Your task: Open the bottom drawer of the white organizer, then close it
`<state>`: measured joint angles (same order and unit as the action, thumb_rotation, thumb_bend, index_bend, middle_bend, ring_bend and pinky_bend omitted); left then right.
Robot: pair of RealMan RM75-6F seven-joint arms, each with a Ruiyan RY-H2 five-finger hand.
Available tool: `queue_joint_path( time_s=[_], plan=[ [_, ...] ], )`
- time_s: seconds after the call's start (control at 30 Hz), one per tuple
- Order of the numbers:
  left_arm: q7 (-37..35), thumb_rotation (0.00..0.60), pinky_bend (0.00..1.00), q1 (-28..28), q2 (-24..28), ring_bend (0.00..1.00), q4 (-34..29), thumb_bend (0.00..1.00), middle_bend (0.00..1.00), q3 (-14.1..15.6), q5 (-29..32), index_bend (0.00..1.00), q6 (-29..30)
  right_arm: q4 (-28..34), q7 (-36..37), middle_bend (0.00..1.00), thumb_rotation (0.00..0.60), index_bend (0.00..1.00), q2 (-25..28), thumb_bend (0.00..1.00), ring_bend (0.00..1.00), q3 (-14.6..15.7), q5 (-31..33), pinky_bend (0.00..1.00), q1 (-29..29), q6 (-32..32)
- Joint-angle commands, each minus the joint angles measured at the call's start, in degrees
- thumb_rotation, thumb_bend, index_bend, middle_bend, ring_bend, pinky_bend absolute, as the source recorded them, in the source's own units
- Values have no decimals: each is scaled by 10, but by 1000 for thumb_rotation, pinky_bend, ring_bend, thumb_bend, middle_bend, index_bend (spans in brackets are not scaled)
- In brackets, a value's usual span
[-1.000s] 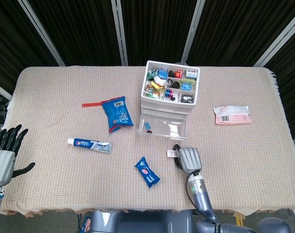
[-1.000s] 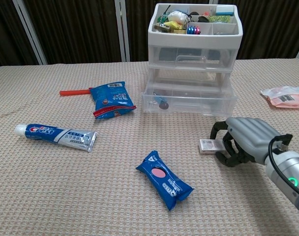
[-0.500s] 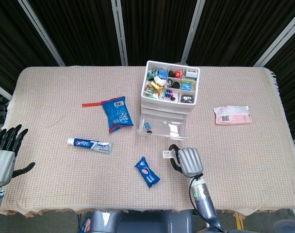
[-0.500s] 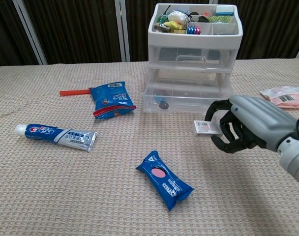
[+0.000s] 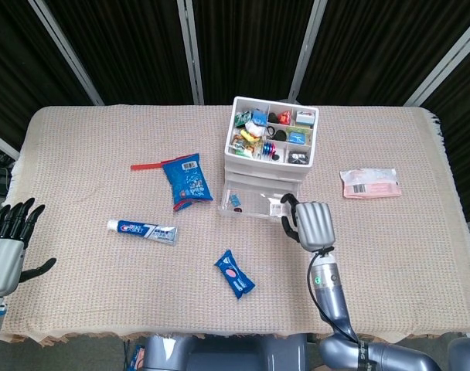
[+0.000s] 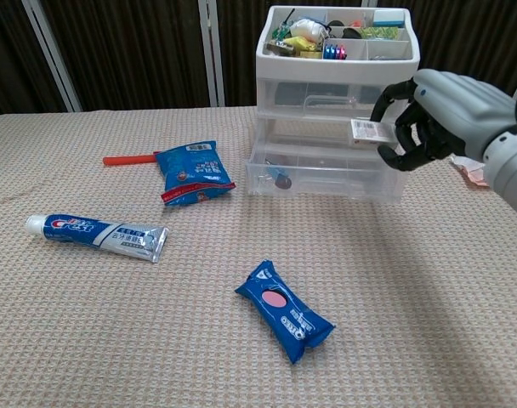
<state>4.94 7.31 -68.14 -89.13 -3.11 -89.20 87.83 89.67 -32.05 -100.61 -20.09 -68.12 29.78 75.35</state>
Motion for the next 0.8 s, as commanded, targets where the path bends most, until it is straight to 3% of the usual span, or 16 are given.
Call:
queue_joint_path(
  time_s=[0.03, 0.2, 0.3, 0.43, 0.7, 0.8],
  plan=[
    [-1, 600, 0, 0, 0, 0, 0, 116, 0, 0, 0, 74, 0, -32, -19, 771, 600, 637, -16, 342, 764, -29, 37, 707, 25, -13],
    [-3, 600, 0, 0, 1, 0, 1, 117, 0, 0, 0, 73, -1, -51, -37, 756, 600, 332, -26, 256, 757, -32, 66, 697, 36, -21],
    [-5, 600, 0, 1, 2, 0, 0, 117, 0, 0, 0, 74, -2, -57, -46, 742, 600, 252, -25, 232, 744, -19, 59, 690, 39, -16],
    [-5, 600, 0, 0, 2, 0, 0, 117, 0, 0, -1, 74, 1, -51, -42, 704, 600, 246, -22, 224, 711, -9, 49, 670, 37, -8],
    [-2, 600, 0, -1, 0, 0, 1, 116, 0, 0, -2, 74, 3, -6, -10, 539, 600, 245, 17, 222, 538, 37, -8, 577, 14, 14],
    [0, 600, 0, -1, -1, 0, 1, 116, 0, 0, -2, 75, 3, 9, 15, 524, 600, 331, 41, 223, 513, 67, -59, 544, 2, 27]
  ],
)
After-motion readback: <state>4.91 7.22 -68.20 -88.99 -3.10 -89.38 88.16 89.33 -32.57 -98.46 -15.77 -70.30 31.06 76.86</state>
